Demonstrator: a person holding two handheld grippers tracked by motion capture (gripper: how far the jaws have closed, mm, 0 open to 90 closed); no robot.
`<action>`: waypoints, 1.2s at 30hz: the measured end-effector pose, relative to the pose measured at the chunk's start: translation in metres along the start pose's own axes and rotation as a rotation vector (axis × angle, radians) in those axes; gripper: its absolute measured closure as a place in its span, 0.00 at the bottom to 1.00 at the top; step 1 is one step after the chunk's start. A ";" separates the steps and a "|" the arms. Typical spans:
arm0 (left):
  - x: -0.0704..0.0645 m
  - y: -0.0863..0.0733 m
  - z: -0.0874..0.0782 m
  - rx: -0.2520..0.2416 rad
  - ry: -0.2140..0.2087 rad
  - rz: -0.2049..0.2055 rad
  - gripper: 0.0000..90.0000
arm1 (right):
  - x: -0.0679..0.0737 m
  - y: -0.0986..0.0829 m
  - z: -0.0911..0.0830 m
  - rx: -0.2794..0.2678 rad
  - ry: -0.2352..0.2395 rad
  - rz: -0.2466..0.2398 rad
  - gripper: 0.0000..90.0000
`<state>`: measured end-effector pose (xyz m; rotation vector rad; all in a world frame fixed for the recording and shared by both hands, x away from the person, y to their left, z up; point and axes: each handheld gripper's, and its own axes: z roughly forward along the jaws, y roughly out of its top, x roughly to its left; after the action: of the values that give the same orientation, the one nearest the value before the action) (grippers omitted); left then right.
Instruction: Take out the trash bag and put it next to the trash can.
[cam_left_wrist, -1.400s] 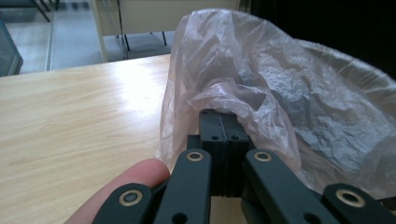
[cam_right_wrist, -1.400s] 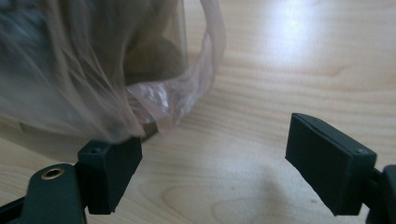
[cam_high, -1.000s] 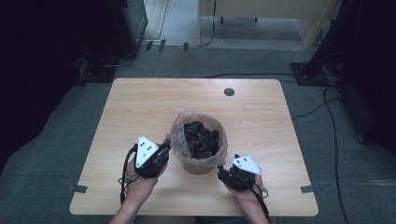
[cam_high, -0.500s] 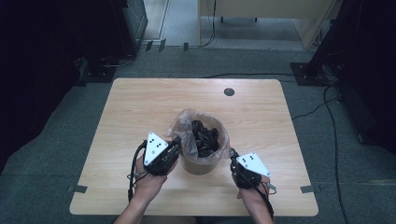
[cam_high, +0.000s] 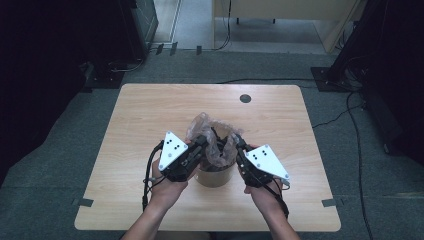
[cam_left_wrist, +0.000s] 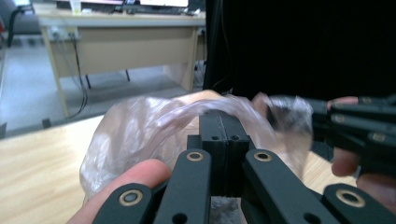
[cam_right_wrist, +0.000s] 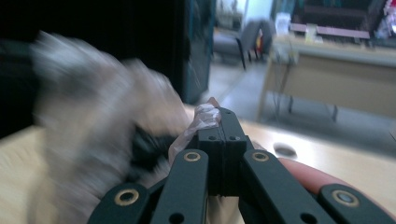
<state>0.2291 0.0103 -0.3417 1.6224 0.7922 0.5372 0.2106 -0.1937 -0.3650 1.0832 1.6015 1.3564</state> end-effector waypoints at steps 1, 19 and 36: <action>-0.001 0.000 -0.001 -0.003 0.001 0.008 1.00 | 0.001 0.006 -0.001 -0.022 0.012 0.009 1.00; 0.025 -0.033 -0.003 0.040 0.023 -0.055 0.96 | -0.022 -0.013 -0.026 0.060 0.191 0.274 0.61; 0.029 -0.032 -0.004 0.033 0.028 -0.075 0.94 | 0.029 -0.021 -0.005 0.184 0.369 0.220 0.36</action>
<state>0.2388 0.0367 -0.3747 1.6118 0.8833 0.4972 0.1931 -0.1700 -0.3860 1.1971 1.9499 1.6534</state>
